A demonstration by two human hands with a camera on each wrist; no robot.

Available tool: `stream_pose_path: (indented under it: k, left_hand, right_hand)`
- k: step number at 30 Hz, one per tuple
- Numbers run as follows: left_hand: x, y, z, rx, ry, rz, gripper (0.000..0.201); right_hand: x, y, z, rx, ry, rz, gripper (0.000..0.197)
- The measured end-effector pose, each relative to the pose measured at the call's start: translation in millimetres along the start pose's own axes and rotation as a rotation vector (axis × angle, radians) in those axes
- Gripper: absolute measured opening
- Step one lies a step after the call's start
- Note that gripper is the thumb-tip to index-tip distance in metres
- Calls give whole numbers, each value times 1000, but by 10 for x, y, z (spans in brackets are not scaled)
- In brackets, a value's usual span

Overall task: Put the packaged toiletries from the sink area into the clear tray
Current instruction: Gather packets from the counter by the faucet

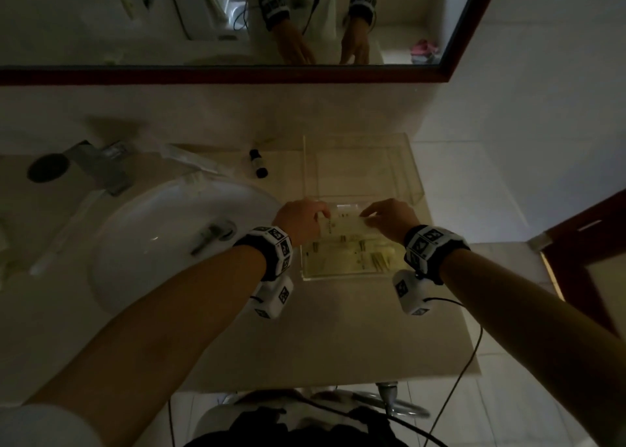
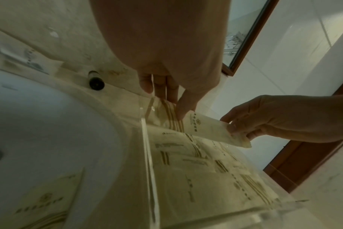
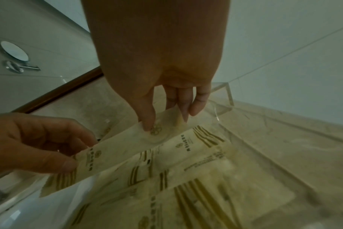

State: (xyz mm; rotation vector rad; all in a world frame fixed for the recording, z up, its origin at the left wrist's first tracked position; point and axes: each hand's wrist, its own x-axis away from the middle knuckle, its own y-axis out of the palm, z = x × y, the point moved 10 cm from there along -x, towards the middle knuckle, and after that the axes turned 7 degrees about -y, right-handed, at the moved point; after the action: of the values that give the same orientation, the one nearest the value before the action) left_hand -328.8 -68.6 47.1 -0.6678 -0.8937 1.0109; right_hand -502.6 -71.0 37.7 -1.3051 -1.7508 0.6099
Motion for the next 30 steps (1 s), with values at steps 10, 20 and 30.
stream_pose_path:
  k: [10,20,30]
  left_hand:
    - [-159,336,40,-147,8,-110,36]
    - [-232,492,40,-277,50,-149,31]
    - [-186,592,18,-391,87,-171,39]
  right_hand:
    - [-56,198,281,44,54,-118,20]
    - [-98,226,261,245,-30,-143,23]
    - [-85,309,221,388,-78,-246,30]
